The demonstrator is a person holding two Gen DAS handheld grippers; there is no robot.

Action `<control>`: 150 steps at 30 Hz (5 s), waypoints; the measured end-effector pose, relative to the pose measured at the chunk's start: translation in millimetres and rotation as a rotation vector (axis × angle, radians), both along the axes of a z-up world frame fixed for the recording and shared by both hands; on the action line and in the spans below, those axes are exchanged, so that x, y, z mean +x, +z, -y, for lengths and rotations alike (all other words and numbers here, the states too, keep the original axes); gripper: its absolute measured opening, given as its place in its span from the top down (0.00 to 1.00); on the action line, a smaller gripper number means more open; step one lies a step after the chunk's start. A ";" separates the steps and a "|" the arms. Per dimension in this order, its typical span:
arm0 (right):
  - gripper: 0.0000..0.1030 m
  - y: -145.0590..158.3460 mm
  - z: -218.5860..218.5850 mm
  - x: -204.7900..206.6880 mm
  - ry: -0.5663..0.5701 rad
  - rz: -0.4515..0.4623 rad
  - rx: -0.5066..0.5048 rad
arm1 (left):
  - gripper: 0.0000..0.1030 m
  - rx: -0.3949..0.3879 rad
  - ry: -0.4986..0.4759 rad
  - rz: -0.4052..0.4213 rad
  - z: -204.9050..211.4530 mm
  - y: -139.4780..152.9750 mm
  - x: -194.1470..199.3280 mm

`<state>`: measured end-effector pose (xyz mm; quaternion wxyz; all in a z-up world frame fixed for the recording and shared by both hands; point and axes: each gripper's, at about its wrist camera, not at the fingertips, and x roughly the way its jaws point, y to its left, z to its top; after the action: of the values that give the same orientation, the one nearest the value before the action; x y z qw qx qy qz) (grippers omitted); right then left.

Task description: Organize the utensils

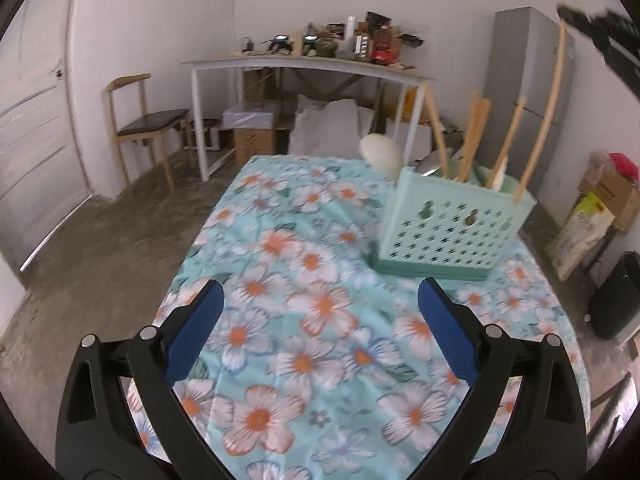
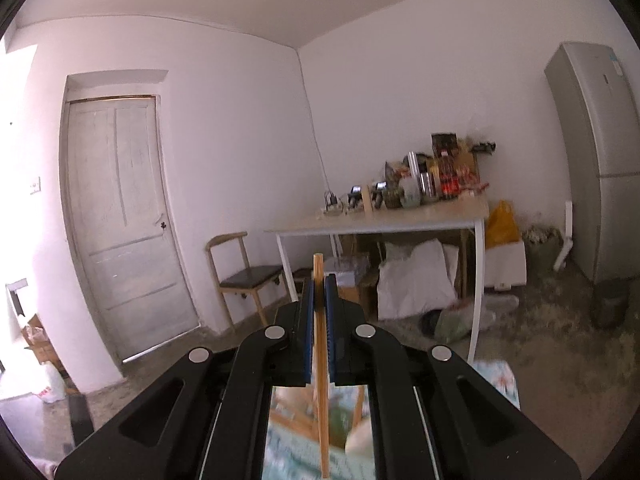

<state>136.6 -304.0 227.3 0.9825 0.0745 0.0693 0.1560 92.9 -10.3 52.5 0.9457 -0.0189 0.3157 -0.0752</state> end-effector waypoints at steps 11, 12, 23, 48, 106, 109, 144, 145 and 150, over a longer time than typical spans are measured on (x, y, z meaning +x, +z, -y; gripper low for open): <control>0.95 -20.8 -28.6 67.7 -0.047 -0.021 -0.105 | 0.09 0.087 0.089 -0.046 0.0 -25.7 2.0; 0.95 -24.8 -31.0 72.5 -0.048 -0.028 -0.111 | 0.09 0.091 0.094 -0.047 0.0 -25.0 3.0; 0.84 -56.7 -32.1 79.8 -0.089 -0.111 -0.154 | 0.09 0.101 0.203 -0.126 -16.8 -24.5 16.3; 0.40 -126.9 -14.6 -36.6 -0.093 -0.326 -0.022 | 0.09 0.062 0.198 -0.153 -10.5 -10.8 7.7; 0.06 -204.8 -57.9 -70.2 -0.438 -0.633 -0.147 | 0.09 0.122 0.190 -0.184 3.3 -15.1 12.2; 0.06 -205.0 -58.3 -70.1 -0.437 -0.634 -0.148 | 0.09 0.125 0.190 -0.181 2.8 -15.1 12.1; 0.06 -204.6 -58.5 -68.1 -0.438 -0.639 -0.152 | 0.09 0.123 0.195 -0.184 -0.3 -13.9 13.0; 0.06 -204.4 -58.5 -68.0 -0.438 -0.639 -0.152 | 0.09 0.123 0.196 -0.184 -0.7 -13.8 12.8; 0.06 -204.3 -58.6 -67.9 -0.438 -0.639 -0.153 | 0.09 0.122 0.195 -0.183 -0.9 -13.8 13.1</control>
<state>68.7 -245.4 23.1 0.9242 0.0591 0.3654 -0.0940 106.0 -9.4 38.8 0.9151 0.0015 0.4014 0.0385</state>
